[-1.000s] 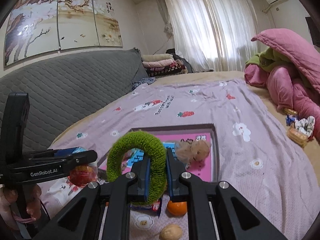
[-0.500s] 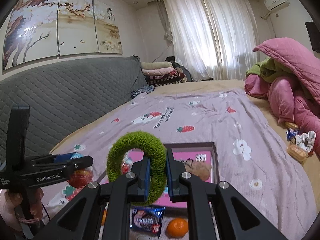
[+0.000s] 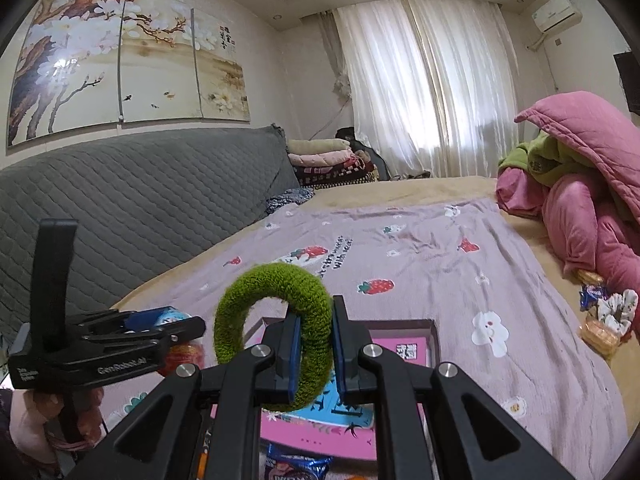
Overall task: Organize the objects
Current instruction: 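Carry the Kinder egg with the left gripper while the right carries the green ring toward the tray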
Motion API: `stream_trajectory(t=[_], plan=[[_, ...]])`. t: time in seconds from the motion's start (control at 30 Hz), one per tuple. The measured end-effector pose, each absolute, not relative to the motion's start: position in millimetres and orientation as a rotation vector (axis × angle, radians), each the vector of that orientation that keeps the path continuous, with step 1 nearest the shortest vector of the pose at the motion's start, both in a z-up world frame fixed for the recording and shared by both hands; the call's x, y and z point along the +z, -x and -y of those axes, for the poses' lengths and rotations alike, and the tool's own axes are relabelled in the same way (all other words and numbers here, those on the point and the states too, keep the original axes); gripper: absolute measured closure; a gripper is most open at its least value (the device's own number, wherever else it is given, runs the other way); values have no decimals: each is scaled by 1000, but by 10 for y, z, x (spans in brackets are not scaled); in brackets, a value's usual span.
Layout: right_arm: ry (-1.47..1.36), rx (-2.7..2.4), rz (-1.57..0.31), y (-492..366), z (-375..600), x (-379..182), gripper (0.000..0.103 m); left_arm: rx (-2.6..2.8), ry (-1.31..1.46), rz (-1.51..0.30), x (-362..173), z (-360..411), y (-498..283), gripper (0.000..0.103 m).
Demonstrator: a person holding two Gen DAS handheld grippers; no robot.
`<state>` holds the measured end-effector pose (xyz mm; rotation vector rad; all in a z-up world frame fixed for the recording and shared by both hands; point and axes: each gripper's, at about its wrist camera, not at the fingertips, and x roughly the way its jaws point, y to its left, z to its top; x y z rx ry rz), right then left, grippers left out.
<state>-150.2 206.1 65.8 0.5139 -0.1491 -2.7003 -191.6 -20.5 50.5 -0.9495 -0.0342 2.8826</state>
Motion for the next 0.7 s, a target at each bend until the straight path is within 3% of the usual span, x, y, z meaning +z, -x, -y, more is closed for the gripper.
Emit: stream_trajectory(t=[0.33, 0.7], plan=[[-476, -2707, 136, 1686, -1973, 767, 89, 2909, 873, 3, 630, 196, 2103, 54], [-566, -2722, 115, 1904, -1995, 463, 89, 2906, 957, 10, 292, 197, 2300, 54]])
